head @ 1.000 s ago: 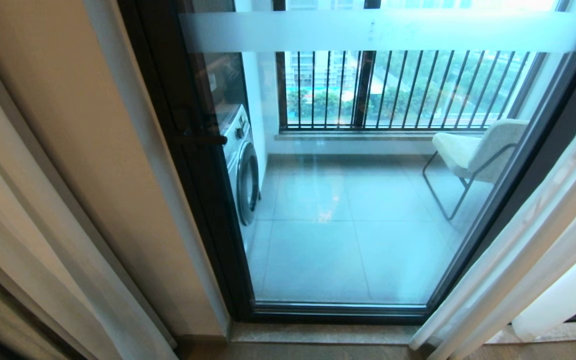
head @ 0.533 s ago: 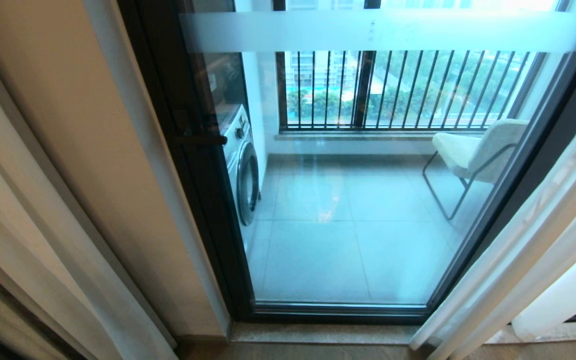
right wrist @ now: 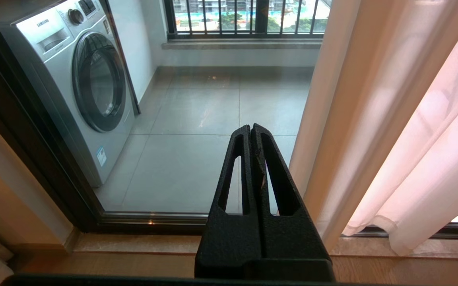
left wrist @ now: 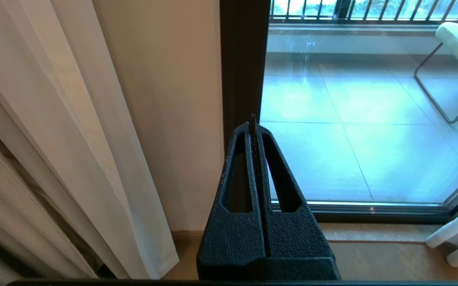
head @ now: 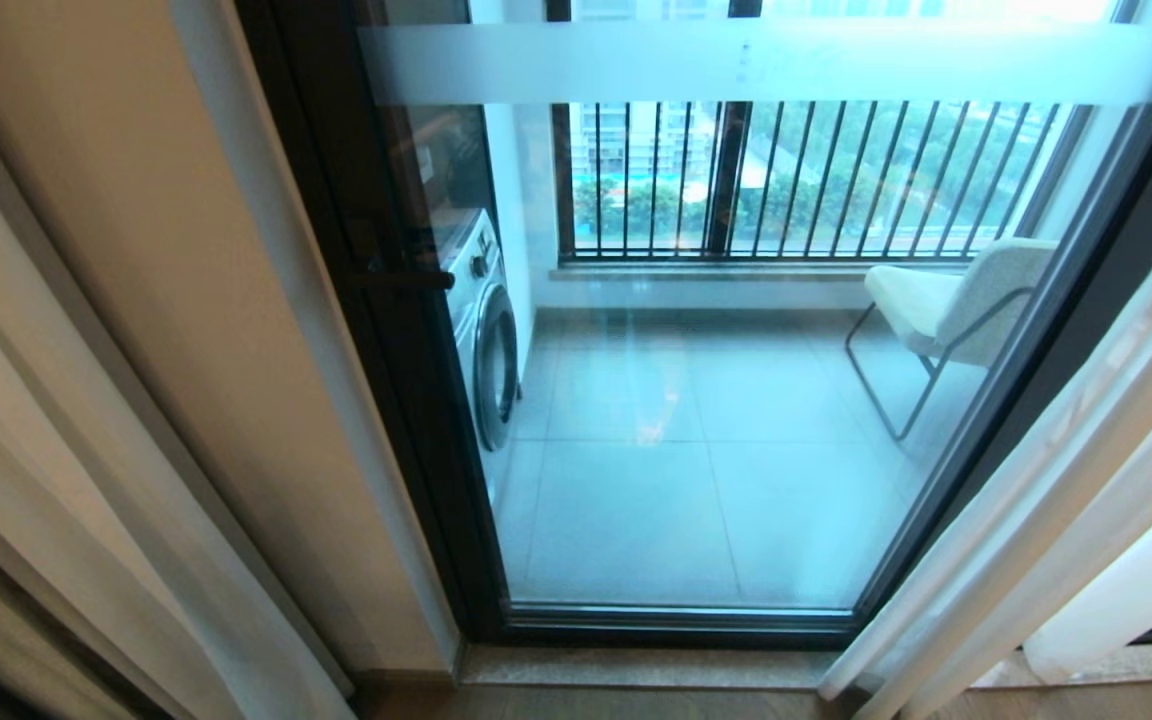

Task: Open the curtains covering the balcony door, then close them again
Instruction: Pull the inner curtains open on both sides

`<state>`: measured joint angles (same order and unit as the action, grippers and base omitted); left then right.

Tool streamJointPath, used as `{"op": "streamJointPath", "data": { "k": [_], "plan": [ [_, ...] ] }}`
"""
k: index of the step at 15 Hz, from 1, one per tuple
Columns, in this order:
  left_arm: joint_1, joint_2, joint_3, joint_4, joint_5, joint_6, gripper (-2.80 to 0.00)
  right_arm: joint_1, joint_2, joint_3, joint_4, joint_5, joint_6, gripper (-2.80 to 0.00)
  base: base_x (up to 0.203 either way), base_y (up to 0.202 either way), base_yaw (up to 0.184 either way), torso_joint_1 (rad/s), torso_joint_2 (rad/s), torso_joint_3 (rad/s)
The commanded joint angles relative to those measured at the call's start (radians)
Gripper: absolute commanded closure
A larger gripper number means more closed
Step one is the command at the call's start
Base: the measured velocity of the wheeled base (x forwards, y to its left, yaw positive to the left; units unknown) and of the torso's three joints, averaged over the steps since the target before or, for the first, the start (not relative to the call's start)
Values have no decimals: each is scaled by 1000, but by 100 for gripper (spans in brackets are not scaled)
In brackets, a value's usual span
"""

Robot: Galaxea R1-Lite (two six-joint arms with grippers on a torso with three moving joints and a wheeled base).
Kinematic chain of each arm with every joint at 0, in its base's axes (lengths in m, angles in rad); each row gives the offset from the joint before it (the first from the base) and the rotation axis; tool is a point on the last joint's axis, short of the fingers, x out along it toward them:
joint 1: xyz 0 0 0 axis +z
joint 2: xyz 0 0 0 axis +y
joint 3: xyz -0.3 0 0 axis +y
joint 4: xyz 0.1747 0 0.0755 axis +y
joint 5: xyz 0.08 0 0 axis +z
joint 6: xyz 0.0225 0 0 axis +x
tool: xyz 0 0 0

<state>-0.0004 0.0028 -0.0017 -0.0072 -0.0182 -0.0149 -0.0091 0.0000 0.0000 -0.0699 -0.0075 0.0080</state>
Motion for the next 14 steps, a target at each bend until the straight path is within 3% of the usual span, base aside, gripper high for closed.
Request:
{"op": "streamJointPath", "data": {
  "k": [1,5,14],
  "plan": [
    [0,-1,0,0,0,0,0,0,2,0,-1,0,0,0,0,0,0,0,0,0],
    [0,-1,0,0,0,0,0,0,0,0,-1,0,0,0,1,-68,-1,2,2,1],
    [0,-1,0,0,0,1,0,0,0,0,-1,0,0,0,0,-188,0,0,0,3]
  ]
}}
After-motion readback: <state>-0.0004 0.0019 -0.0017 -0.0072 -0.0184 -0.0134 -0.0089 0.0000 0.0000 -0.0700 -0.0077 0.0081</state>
